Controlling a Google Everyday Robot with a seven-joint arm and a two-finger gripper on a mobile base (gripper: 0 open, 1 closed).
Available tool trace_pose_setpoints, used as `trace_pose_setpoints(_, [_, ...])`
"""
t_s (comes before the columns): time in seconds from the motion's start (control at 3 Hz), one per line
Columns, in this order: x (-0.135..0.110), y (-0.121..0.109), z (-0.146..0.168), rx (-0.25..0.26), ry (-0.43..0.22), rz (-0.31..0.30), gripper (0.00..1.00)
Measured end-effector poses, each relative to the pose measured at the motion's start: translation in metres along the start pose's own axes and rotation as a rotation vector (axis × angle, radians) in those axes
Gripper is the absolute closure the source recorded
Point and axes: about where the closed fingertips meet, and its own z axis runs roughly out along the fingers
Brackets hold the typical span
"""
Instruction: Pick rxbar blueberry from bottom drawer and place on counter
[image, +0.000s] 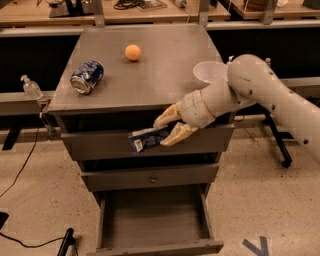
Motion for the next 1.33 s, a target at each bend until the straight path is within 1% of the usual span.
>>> trace_pose_setpoints(0.33, [-0.024, -0.029, -0.005, -0.043, 0.026, -0.066, 1.00])
trace_pose_setpoints(0.67, [-0.041, -0.076, -0.014, -0.041, 0.049, -0.103, 1.00])
trace_pose_setpoints(1.0, [-0.044, -0.105, -0.019, -0.007, 0.063, -0.098, 1.00])
trace_pose_setpoints(1.33, [-0.040, -0.133, -0.028, 0.064, 0.058, -0.047, 1.00])
